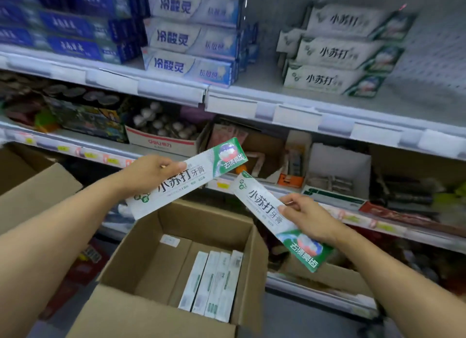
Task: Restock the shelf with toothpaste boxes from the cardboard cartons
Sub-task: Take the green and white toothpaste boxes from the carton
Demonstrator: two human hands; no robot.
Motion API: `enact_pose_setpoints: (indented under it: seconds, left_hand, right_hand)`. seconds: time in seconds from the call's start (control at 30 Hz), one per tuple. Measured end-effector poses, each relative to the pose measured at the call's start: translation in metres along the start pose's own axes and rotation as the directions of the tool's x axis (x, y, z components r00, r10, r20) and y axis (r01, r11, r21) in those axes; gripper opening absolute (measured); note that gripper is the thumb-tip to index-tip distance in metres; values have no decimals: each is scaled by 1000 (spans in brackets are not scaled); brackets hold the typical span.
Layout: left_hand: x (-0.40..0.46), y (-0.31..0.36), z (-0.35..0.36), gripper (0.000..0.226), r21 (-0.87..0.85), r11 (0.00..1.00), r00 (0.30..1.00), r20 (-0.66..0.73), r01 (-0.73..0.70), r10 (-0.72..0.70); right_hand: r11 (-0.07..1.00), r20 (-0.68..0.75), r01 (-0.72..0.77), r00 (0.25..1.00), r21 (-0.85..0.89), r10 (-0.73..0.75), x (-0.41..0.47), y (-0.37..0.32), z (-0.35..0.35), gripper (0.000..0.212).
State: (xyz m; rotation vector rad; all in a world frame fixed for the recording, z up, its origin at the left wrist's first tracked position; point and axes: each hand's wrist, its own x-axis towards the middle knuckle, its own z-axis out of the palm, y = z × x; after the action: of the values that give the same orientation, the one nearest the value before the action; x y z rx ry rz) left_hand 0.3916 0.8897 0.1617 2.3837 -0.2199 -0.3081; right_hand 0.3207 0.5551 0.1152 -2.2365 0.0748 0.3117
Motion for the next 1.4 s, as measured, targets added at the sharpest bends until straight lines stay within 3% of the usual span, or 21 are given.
enact_pose_setpoints:
  seconds: [0.13,0.27,0.4,0.6,0.9,1.13,1.4]
  left_hand:
    - [-15,55,2,62,16,998,998,-41,-54,54]
    - [-19,103,-6,50,11,993,990,-68,-119,120]
    - [-16,140,-20,43,111,969,971,-64,-222,230]
    - [-1,176,-45,42,190,925,941,-14,-330,338]
    - [28,193,-71,44,227,892,918,31,-391,394]
    - [53,183,-89,55,186,912,929,31,-367,368]
    - [85,178,-98,48,121,968,972,-48,-221,228]
  right_hand:
    - [996,-61,85,994,-33,-87,-29,-8,-54,17]
    - [987,-113,139,983,-85,-148,-54,-19,-102,18]
    - [981,-168,135,973,-136,-157,-67,-26,-140,18]
    - [985,-255,141,953,-99,-162,-81,-47,-178,15]
    - [972,-355,80,922,-220,-156,-77,-69,-223,15]
    - [942,-278,90,943,-322,-185,-24,-91,-249,14]
    - [852,-54,219,960,-476,-276,71,-108,-267,29]
